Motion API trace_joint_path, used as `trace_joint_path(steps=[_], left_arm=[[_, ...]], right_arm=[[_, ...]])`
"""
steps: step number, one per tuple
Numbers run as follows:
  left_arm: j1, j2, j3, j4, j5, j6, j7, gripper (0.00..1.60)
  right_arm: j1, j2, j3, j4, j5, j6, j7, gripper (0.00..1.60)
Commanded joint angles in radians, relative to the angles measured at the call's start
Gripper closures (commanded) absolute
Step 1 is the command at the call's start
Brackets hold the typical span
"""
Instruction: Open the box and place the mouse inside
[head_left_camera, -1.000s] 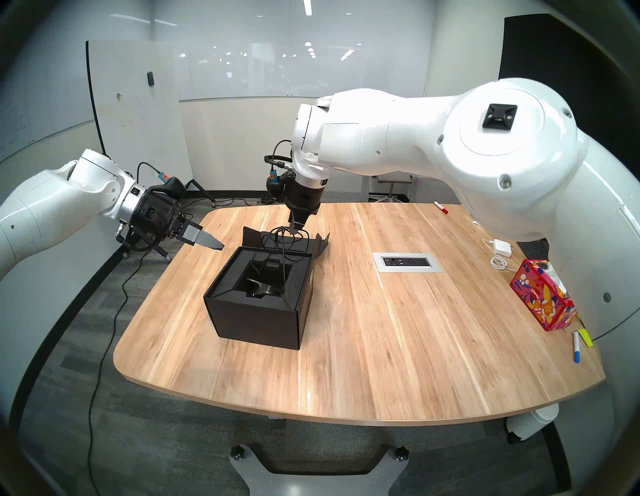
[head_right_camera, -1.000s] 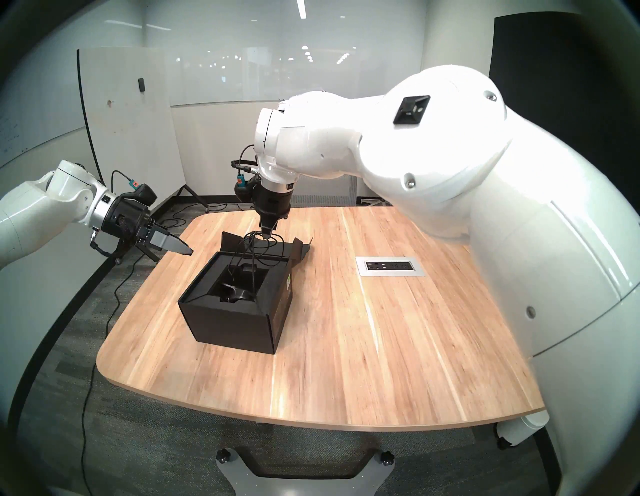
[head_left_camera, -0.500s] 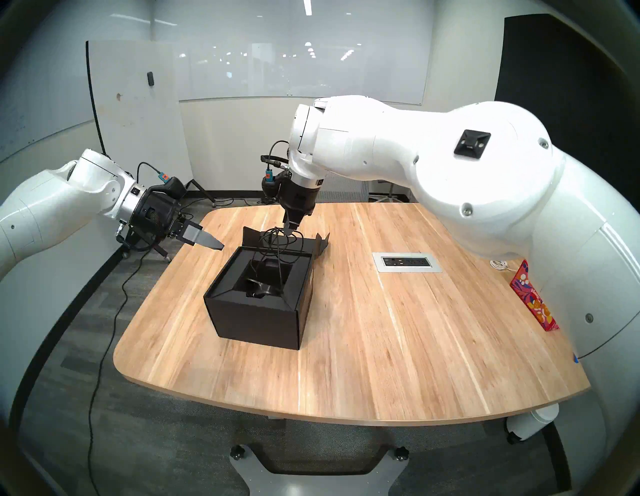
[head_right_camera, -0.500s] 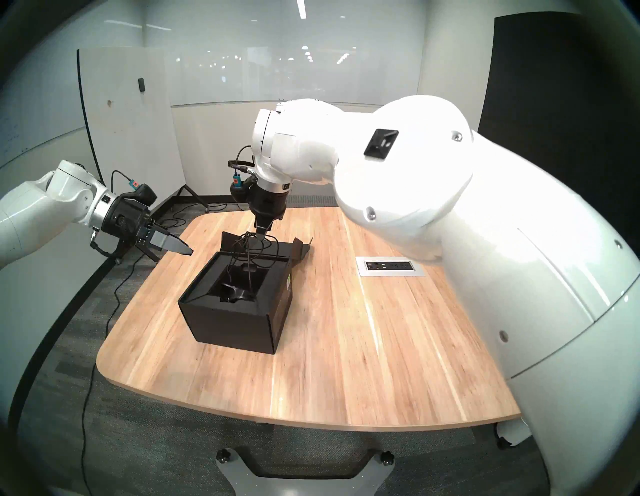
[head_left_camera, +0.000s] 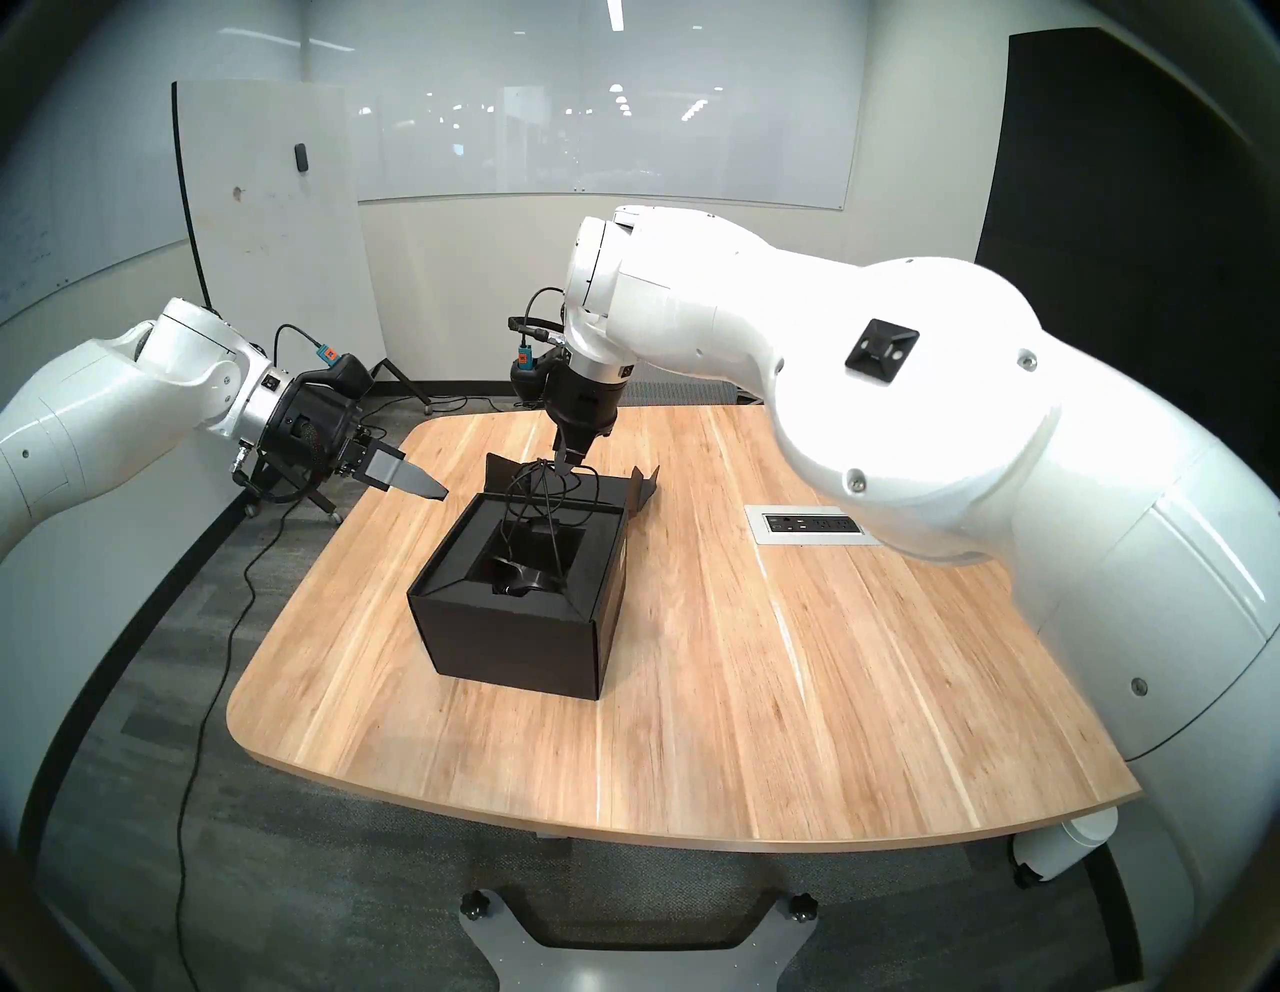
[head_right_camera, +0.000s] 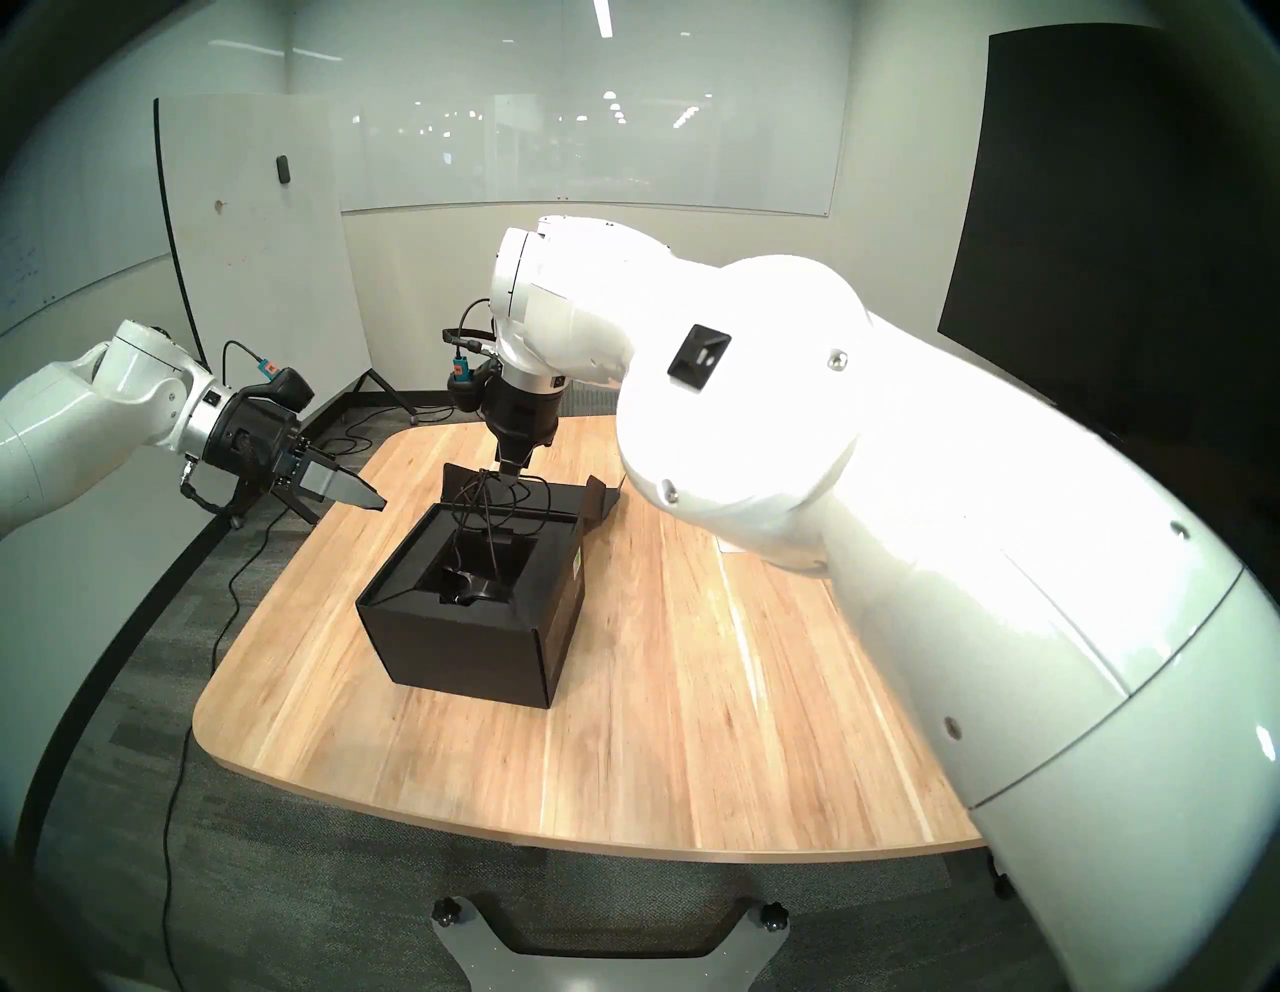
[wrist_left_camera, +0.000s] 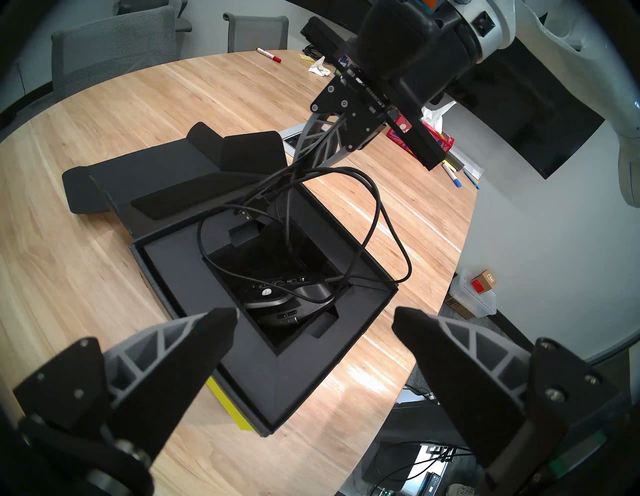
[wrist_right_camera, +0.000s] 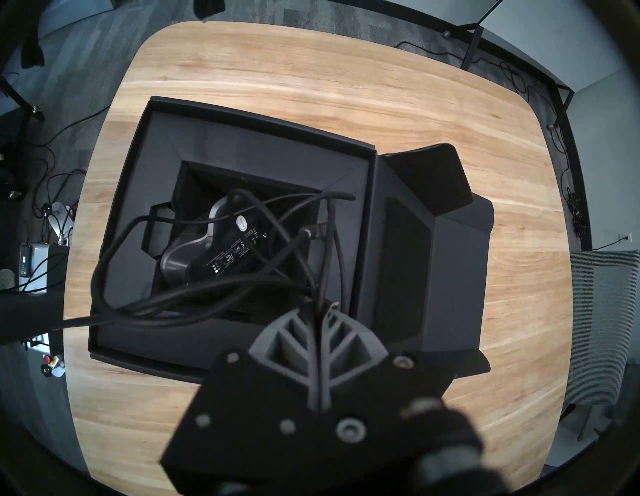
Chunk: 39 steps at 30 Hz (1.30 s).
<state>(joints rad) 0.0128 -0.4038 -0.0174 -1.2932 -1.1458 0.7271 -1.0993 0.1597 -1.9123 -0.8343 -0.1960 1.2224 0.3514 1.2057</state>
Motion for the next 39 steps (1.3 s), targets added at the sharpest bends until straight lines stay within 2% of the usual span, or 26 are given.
trace_joint_path(steps=[1, 14, 25, 26, 27, 29, 31, 32, 33, 34, 39], left_arm=[[-0.019, 0.000, -0.014, 0.000, -0.006, -0.001, -0.017, 0.00], [-0.019, 0.000, -0.014, 0.000, -0.006, -0.001, -0.017, 0.00], [-0.019, 0.000, -0.014, 0.000, -0.005, -0.001, -0.019, 0.00], [-0.019, 0.000, -0.014, 0.000, -0.005, -0.001, -0.019, 0.00], [-0.019, 0.000, -0.014, 0.000, -0.005, -0.001, -0.019, 0.00], [-0.019, 0.000, -0.014, 0.000, -0.005, -0.001, -0.019, 0.00], [-0.019, 0.000, -0.014, 0.000, -0.005, -0.001, -0.019, 0.00], [-0.019, 0.000, -0.014, 0.000, -0.005, -0.001, -0.019, 0.00], [-0.019, 0.000, -0.014, 0.000, -0.005, -0.001, -0.019, 0.00], [-0.020, 0.000, -0.014, 0.000, -0.005, -0.001, -0.019, 0.00], [-0.020, 0.000, -0.013, 0.000, -0.005, -0.001, -0.019, 0.00]], right_arm=[[0.009, -0.030, 0.005, 0.044, 0.002, 0.006, 0.016, 1.60], [0.022, -0.055, 0.014, 0.060, -0.008, 0.025, 0.078, 1.60], [0.024, -0.069, 0.023, 0.062, -0.012, 0.074, 0.139, 1.60], [0.024, -0.069, 0.022, 0.062, -0.013, 0.078, 0.143, 1.54], [0.024, -0.069, 0.022, 0.062, -0.014, 0.080, 0.147, 1.14], [0.023, -0.069, 0.022, 0.065, -0.016, 0.085, 0.151, 1.04], [0.023, -0.068, 0.021, 0.066, -0.017, 0.087, 0.154, 0.83], [0.022, -0.068, 0.020, 0.067, -0.018, 0.088, 0.156, 0.36], [0.022, -0.068, 0.020, 0.068, -0.019, 0.089, 0.157, 0.11], [0.022, -0.068, 0.019, 0.069, -0.021, 0.092, 0.159, 0.00], [0.026, -0.067, 0.018, 0.072, -0.027, 0.100, 0.170, 0.00]])
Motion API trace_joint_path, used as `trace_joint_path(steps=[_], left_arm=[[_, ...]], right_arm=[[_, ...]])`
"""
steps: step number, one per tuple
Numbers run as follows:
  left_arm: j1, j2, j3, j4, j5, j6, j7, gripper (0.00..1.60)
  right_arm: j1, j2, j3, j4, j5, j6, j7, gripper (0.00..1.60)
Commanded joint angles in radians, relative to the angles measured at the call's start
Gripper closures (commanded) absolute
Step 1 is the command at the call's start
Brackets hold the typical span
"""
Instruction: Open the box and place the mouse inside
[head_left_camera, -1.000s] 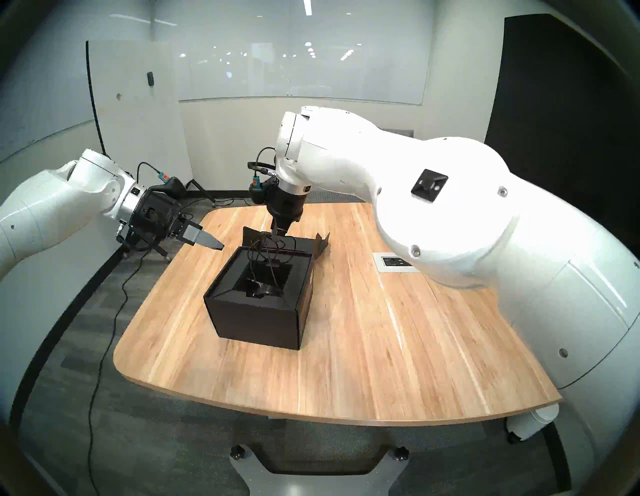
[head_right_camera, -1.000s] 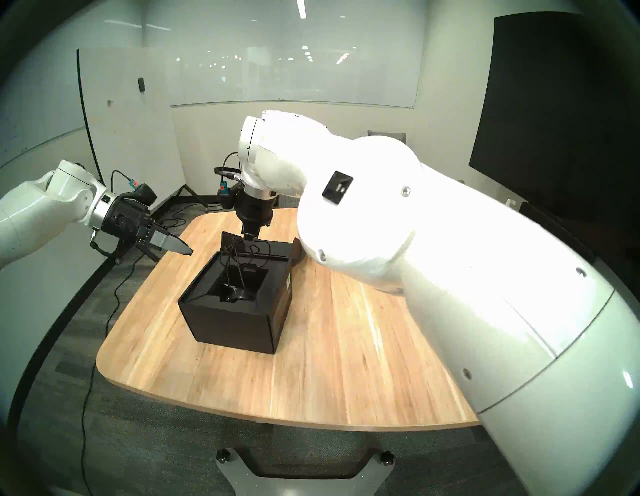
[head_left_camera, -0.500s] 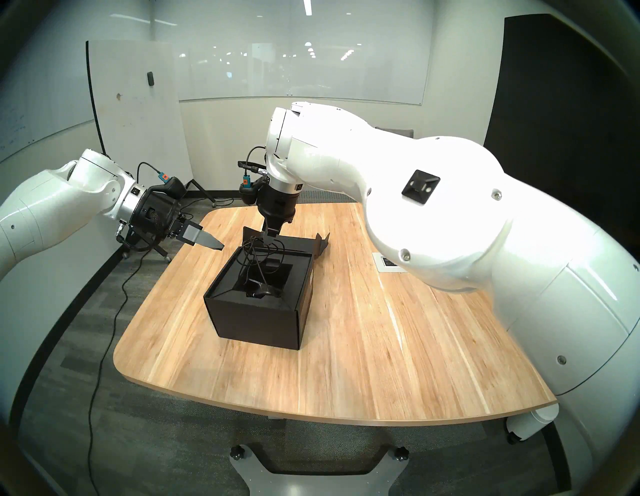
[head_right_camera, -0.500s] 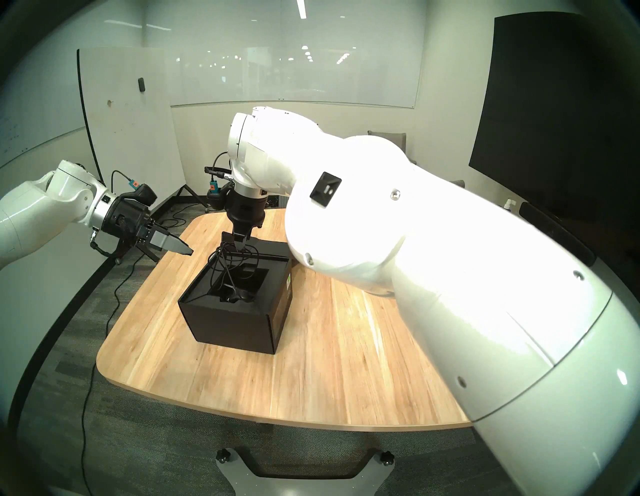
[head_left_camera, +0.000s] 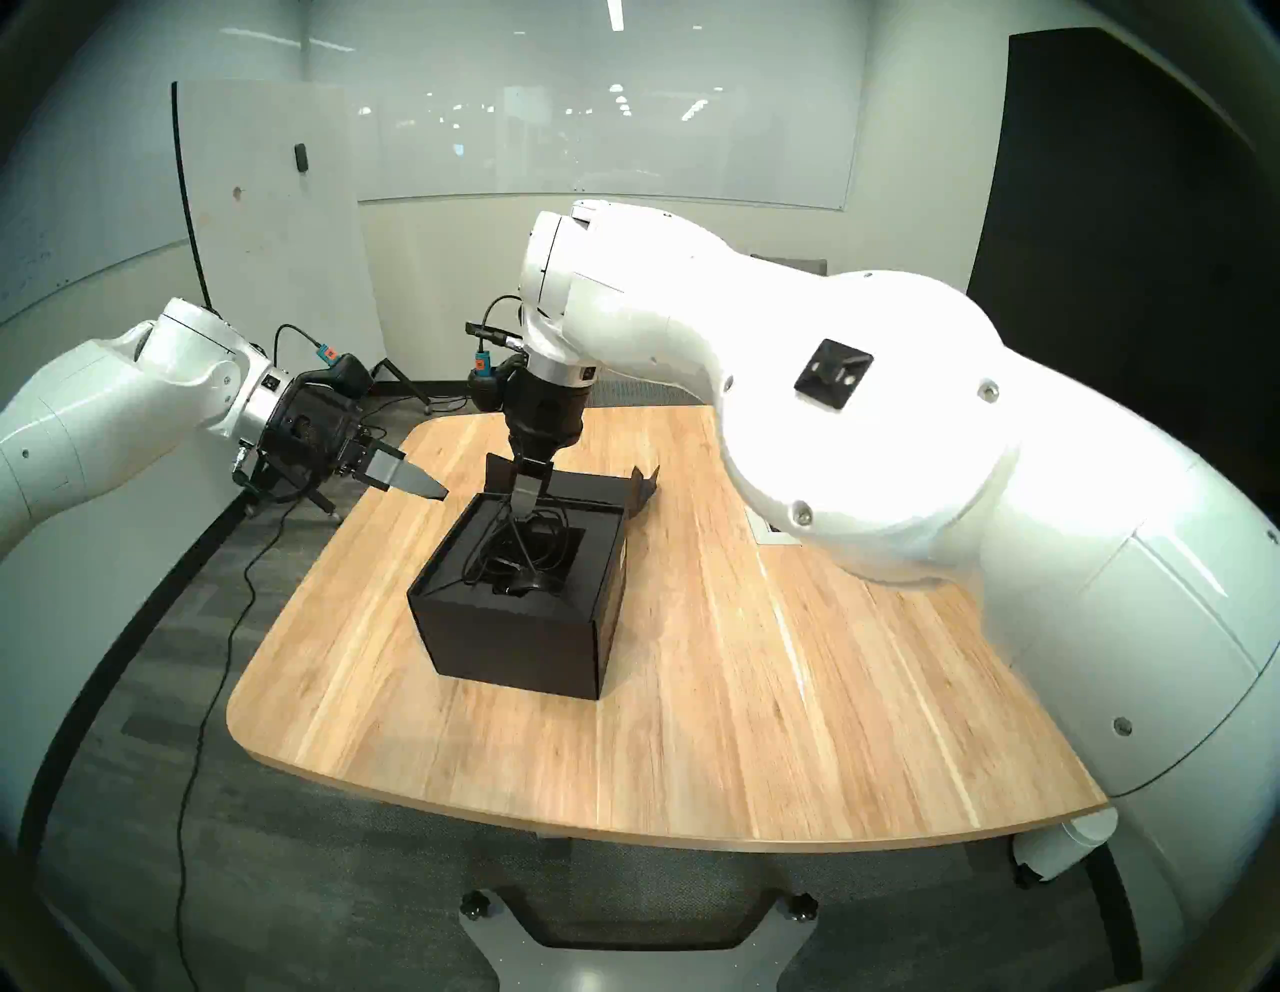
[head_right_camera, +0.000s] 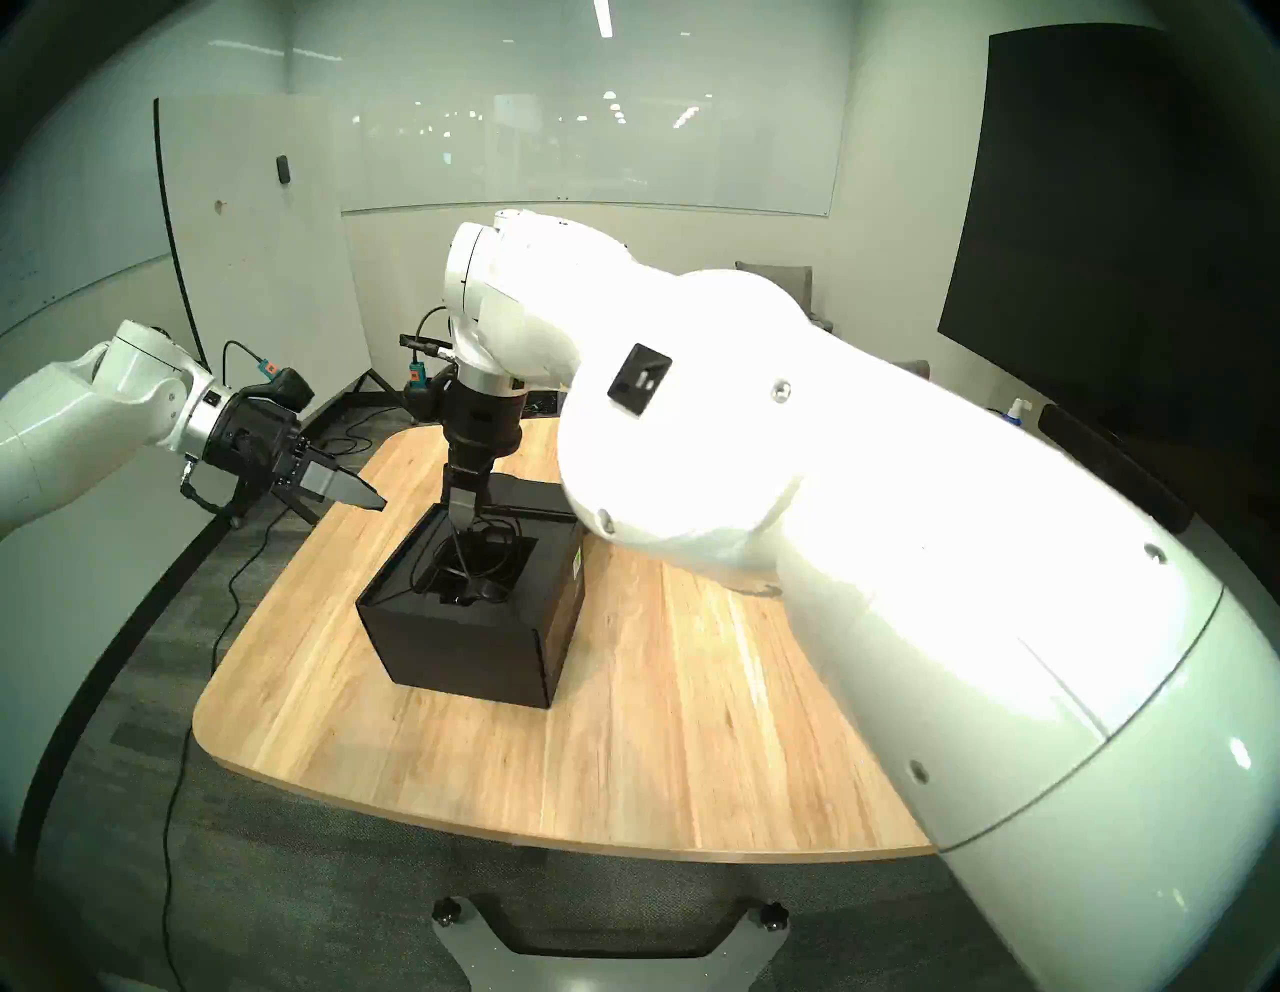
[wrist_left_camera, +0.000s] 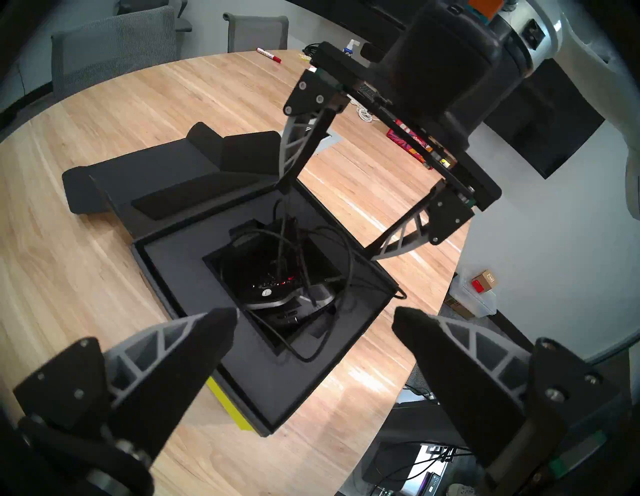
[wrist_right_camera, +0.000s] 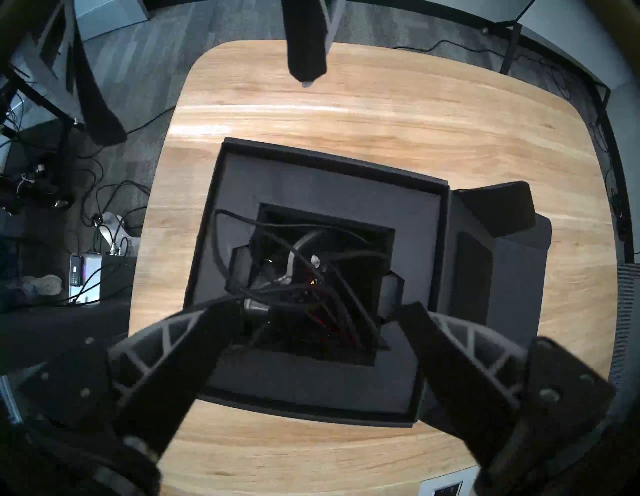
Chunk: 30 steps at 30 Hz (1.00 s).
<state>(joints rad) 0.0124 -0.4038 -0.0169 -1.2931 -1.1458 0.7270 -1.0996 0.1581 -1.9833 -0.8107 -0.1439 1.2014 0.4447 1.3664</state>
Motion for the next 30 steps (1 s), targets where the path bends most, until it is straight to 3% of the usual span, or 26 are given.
trace_joint_path(steps=[1, 16, 30], left_arm=[[-0.019, 0.000, -0.014, 0.000, -0.005, -0.001, -0.018, 0.00], [-0.019, 0.000, -0.014, -0.001, -0.007, -0.001, -0.015, 0.00], [-0.018, 0.001, -0.014, -0.001, -0.007, -0.001, -0.014, 0.00]], right_arm=[[0.031, 0.004, -0.006, 0.020, -0.008, 0.010, 0.013, 0.00], [0.121, -0.003, -0.021, -0.008, -0.039, 0.099, 0.077, 0.00], [0.225, 0.049, 0.026, -0.234, 0.018, 0.270, -0.062, 0.00]])
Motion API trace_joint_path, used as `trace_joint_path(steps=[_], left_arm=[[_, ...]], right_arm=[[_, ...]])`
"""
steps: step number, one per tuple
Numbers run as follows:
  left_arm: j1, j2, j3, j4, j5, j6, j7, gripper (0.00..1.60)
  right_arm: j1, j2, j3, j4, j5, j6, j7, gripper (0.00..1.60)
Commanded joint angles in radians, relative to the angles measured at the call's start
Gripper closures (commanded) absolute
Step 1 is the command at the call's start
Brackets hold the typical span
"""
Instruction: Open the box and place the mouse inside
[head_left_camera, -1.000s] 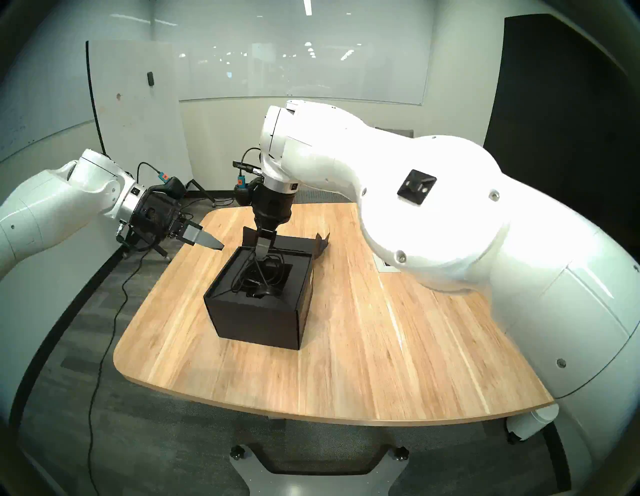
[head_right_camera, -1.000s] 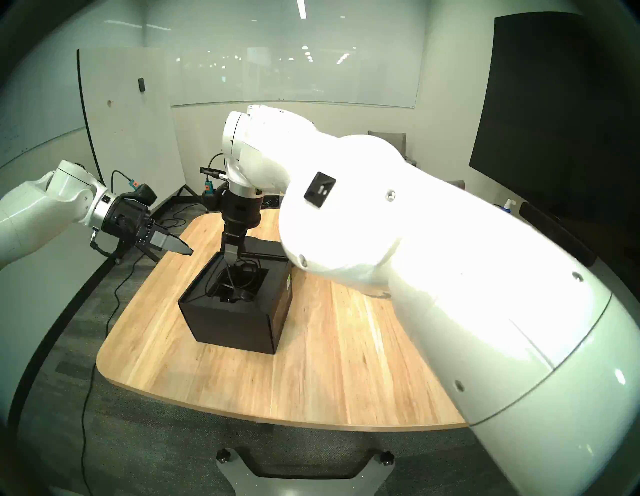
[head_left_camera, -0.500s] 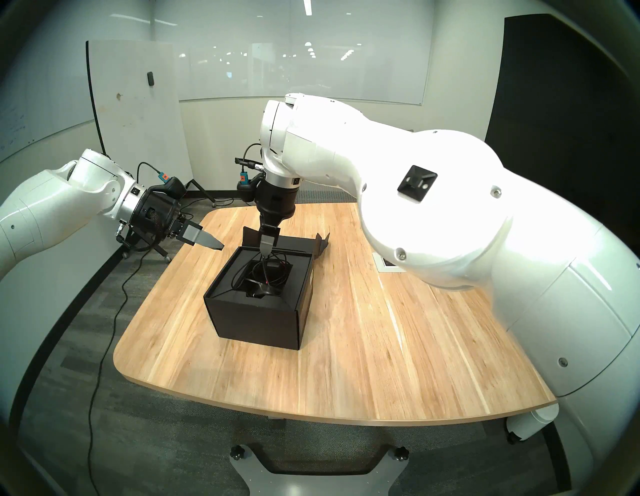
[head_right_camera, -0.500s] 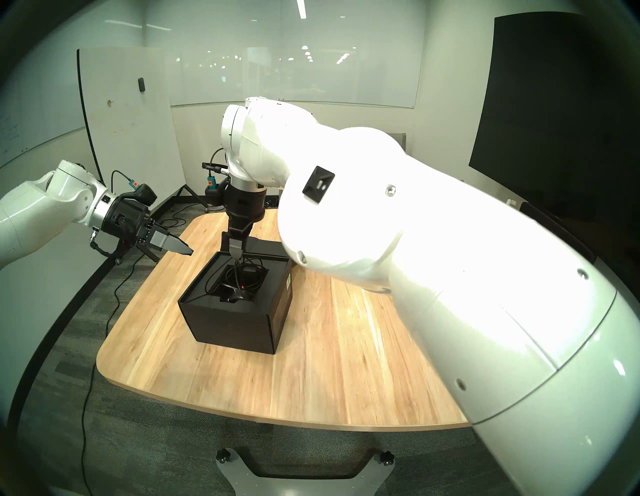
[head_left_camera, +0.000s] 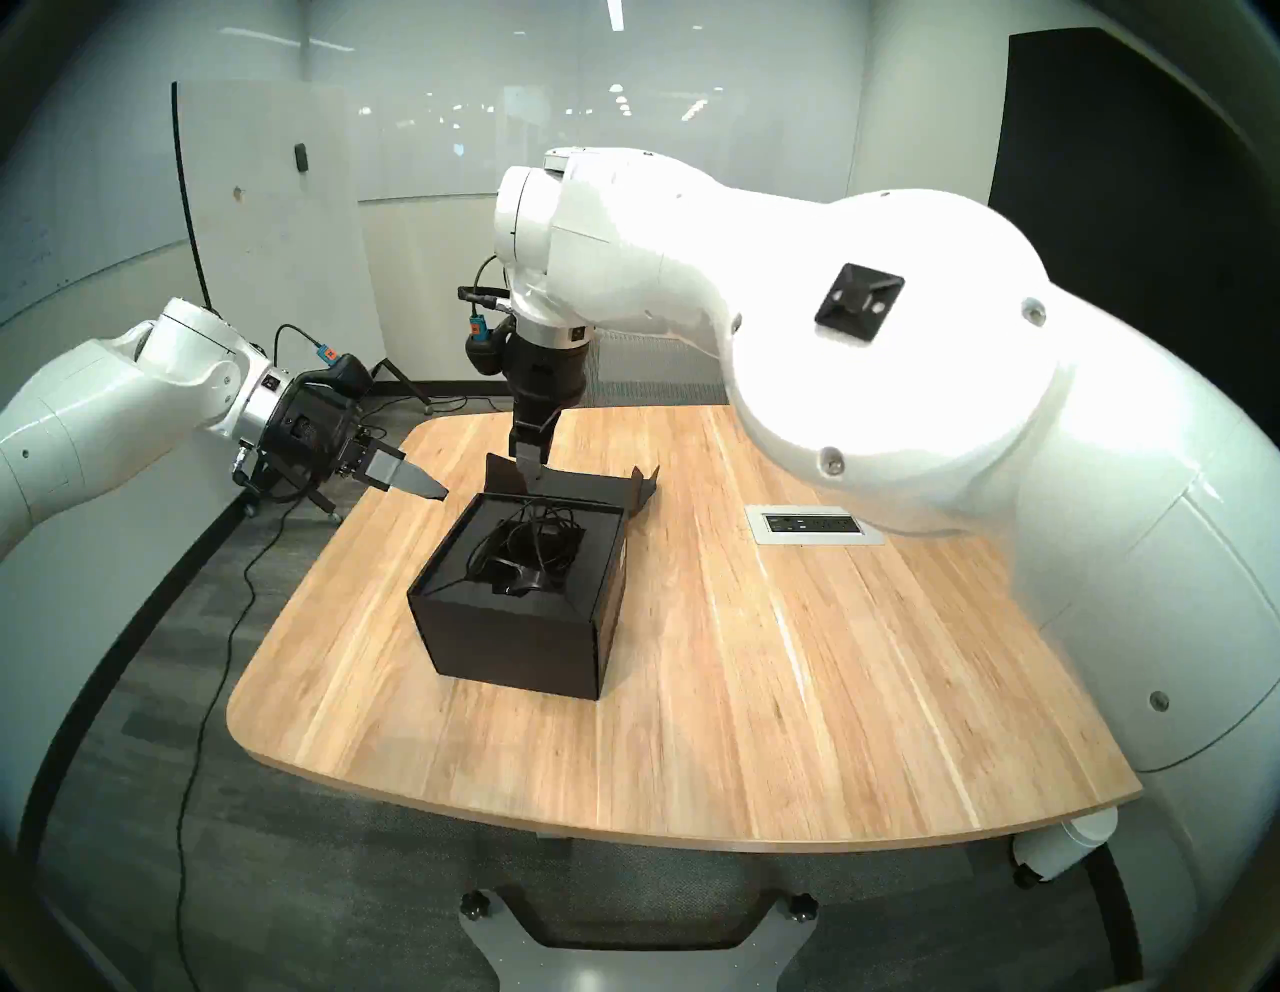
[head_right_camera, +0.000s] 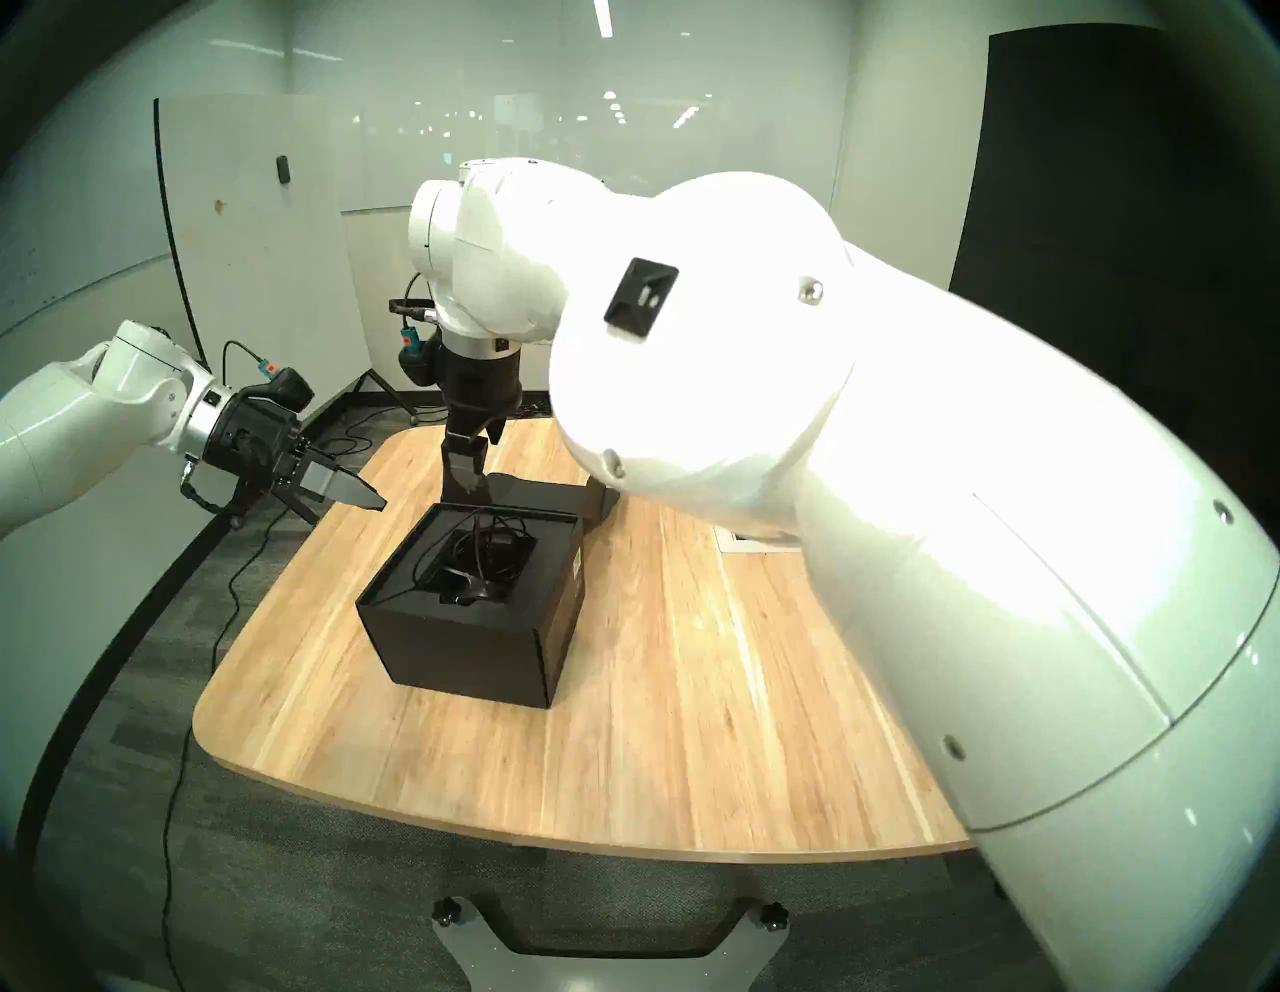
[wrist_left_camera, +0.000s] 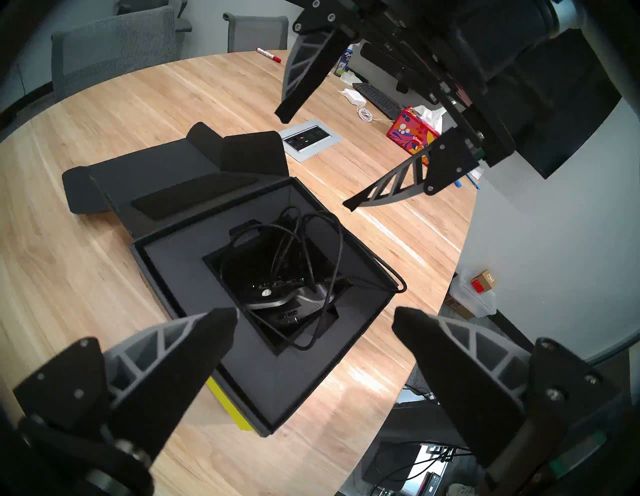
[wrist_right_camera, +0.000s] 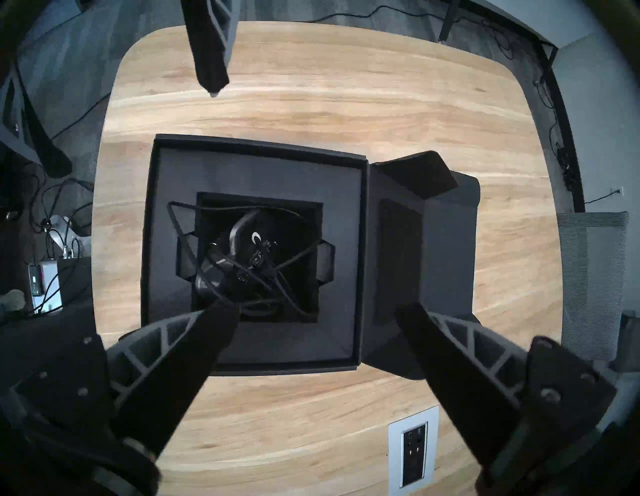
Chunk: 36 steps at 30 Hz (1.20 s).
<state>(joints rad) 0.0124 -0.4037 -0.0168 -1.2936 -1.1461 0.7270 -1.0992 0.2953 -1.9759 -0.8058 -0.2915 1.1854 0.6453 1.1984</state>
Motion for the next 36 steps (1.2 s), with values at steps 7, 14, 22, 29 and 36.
trace_joint_path(steps=[7, 14, 22, 29, 36], left_arm=[[-0.018, 0.001, -0.014, -0.001, -0.007, -0.001, -0.013, 0.00], [-0.018, 0.001, -0.014, -0.001, -0.007, -0.001, -0.013, 0.00], [-0.018, 0.001, -0.014, -0.001, -0.007, -0.001, -0.014, 0.00], [-0.019, 0.001, -0.014, -0.001, -0.007, -0.001, -0.015, 0.00], [-0.019, 0.000, -0.014, 0.000, -0.006, -0.001, -0.016, 0.00]], right_arm=[[0.143, 0.085, 0.053, -0.227, 0.074, 0.143, 0.026, 0.00], [0.196, 0.140, 0.089, -0.370, 0.118, 0.197, -0.064, 0.00], [0.246, 0.207, 0.128, -0.519, 0.168, 0.255, -0.162, 0.00], [0.278, 0.261, 0.162, -0.627, 0.212, 0.299, -0.242, 0.00], [0.291, 0.303, 0.189, -0.703, 0.251, 0.315, -0.315, 0.00]])
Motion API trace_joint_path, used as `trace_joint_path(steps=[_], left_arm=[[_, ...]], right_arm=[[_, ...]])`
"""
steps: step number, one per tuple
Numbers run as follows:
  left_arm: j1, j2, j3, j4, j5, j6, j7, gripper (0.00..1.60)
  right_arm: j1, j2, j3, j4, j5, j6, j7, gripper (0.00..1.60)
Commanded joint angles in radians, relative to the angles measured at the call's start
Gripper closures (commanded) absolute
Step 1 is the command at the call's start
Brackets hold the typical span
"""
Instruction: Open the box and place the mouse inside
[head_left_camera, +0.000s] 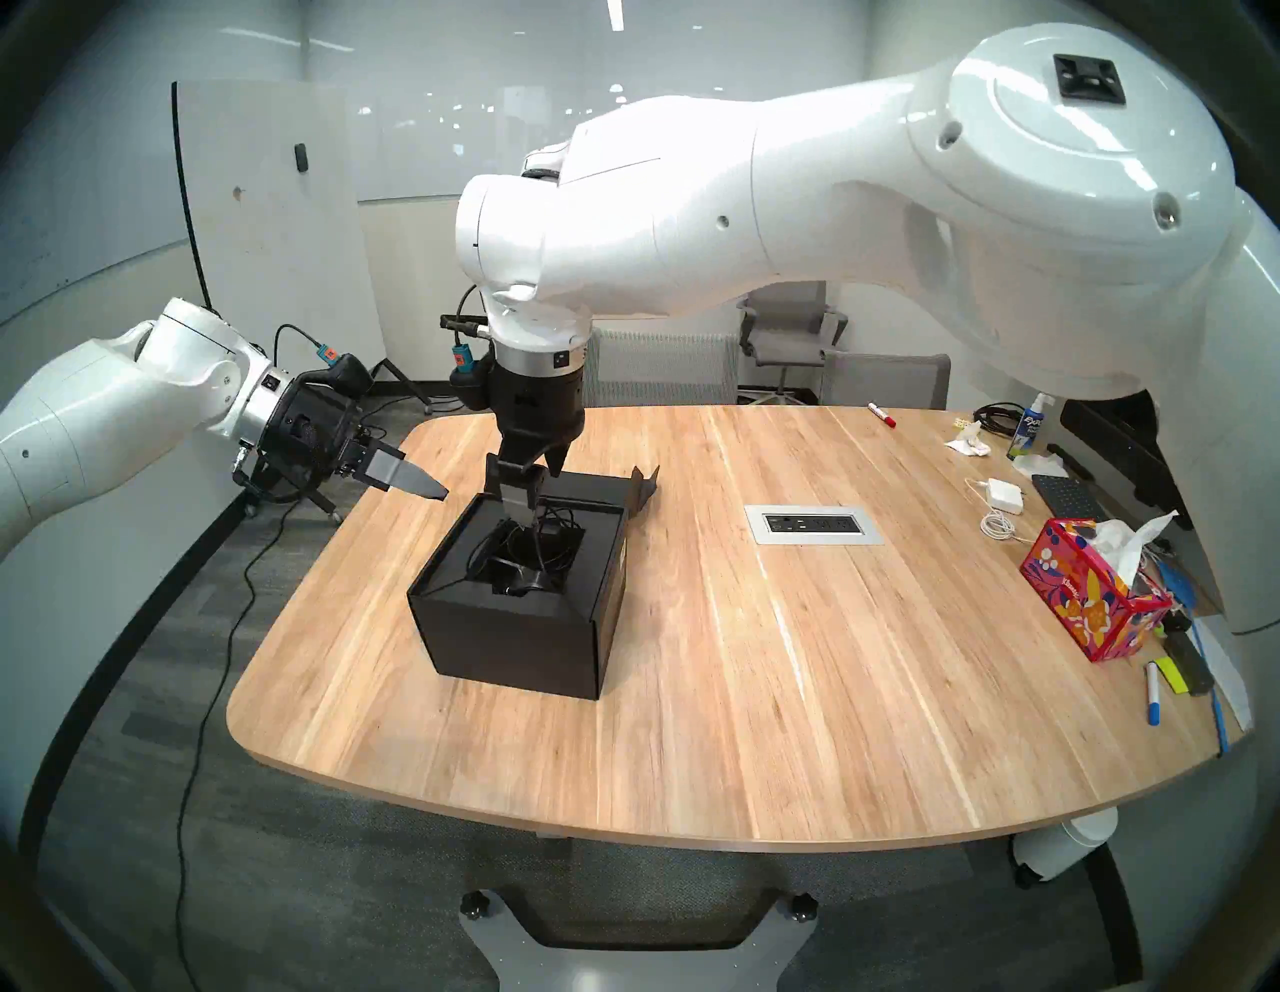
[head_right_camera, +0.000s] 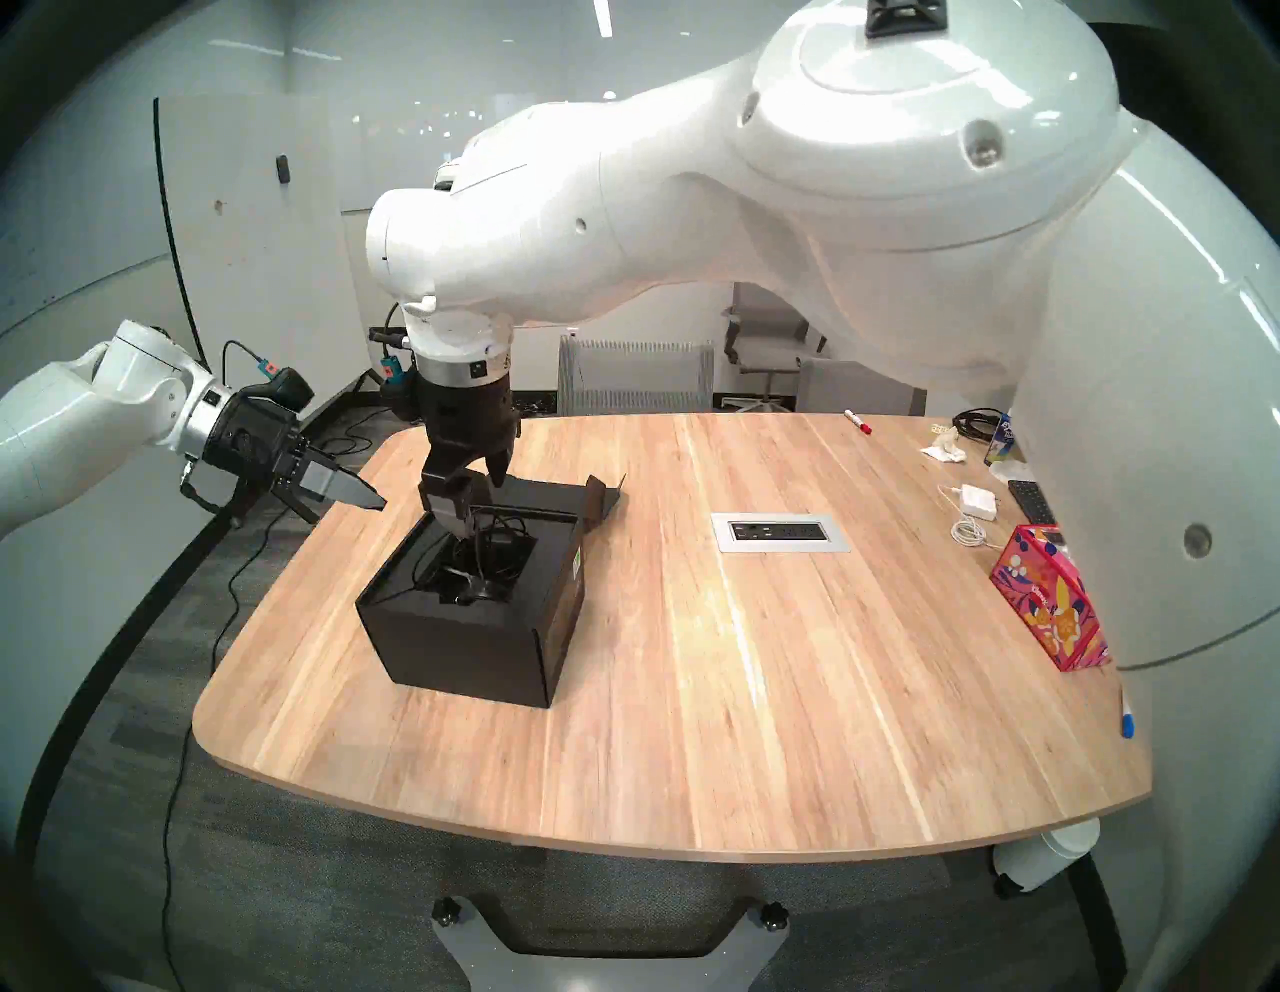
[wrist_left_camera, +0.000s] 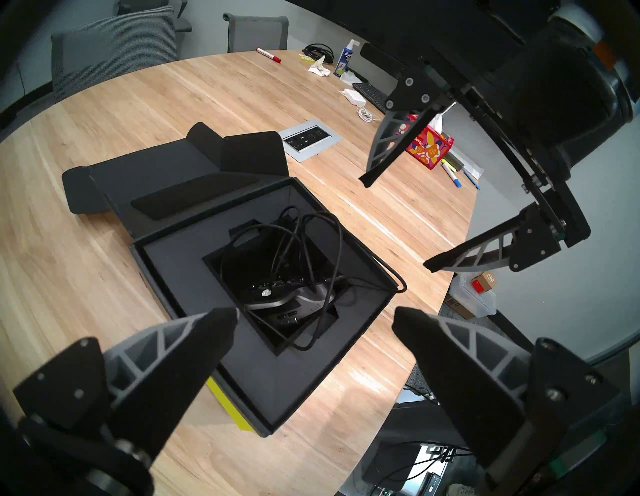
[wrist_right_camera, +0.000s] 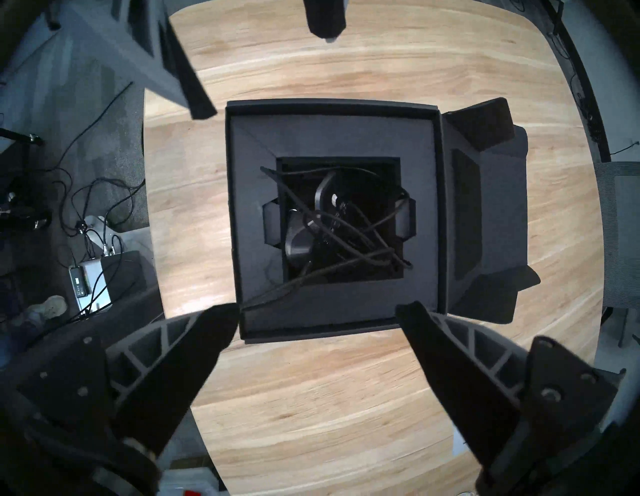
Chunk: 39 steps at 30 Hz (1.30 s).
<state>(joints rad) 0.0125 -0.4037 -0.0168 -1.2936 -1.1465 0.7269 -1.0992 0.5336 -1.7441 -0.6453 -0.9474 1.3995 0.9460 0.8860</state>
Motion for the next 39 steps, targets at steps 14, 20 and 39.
trace_joint_path(steps=[14, 20, 39], left_arm=[[-0.019, 0.000, -0.014, 0.000, -0.006, -0.001, -0.016, 0.00], [-0.019, 0.001, -0.014, -0.001, -0.006, -0.001, -0.015, 0.00], [-0.018, 0.001, -0.014, -0.001, -0.007, -0.001, -0.013, 0.00]], right_arm=[[0.076, 0.147, 0.038, -0.195, 0.160, 0.014, -0.128, 0.00], [0.110, 0.193, 0.011, -0.311, 0.267, 0.014, -0.214, 0.00], [0.236, 0.296, -0.034, -0.596, 0.568, 0.014, -0.492, 0.00]])
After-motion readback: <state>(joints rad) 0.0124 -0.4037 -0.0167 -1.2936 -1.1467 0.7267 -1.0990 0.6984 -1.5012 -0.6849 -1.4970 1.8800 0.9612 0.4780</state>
